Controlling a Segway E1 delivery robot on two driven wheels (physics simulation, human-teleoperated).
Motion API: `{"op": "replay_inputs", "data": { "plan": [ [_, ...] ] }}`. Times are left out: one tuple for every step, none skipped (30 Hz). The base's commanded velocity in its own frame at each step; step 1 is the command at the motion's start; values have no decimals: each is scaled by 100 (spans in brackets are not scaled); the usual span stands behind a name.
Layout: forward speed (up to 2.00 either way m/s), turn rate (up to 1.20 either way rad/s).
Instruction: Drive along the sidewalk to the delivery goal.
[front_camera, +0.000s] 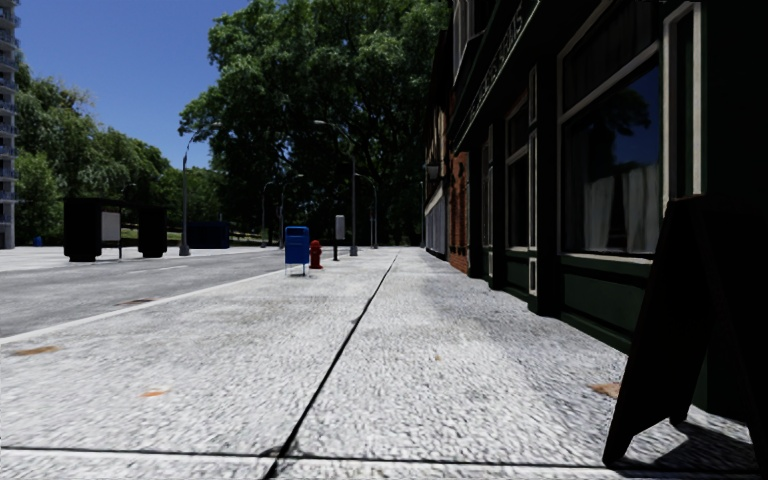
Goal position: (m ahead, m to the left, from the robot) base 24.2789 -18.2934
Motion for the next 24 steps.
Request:
{"op": "replay_inputs", "data": {
  "plan": [
    [200, -23],
    [200, -26],
    [200, -26],
    [200, -27],
    [200, -27],
    [200, -27],
    [200, -27],
    [200, -28],
    [200, -29],
    [200, -29],
    [200, -29],
    [200, -29],
    [200, -29],
    [200, -29],
    [200, -29],
    [200, -29],
    [200, -19],
    [200, 0],
    [200, 0],
    [200, 0],
    [200, 0],
    [200, 0],
    [200, 0],
    [200, 0]
  ]
}}
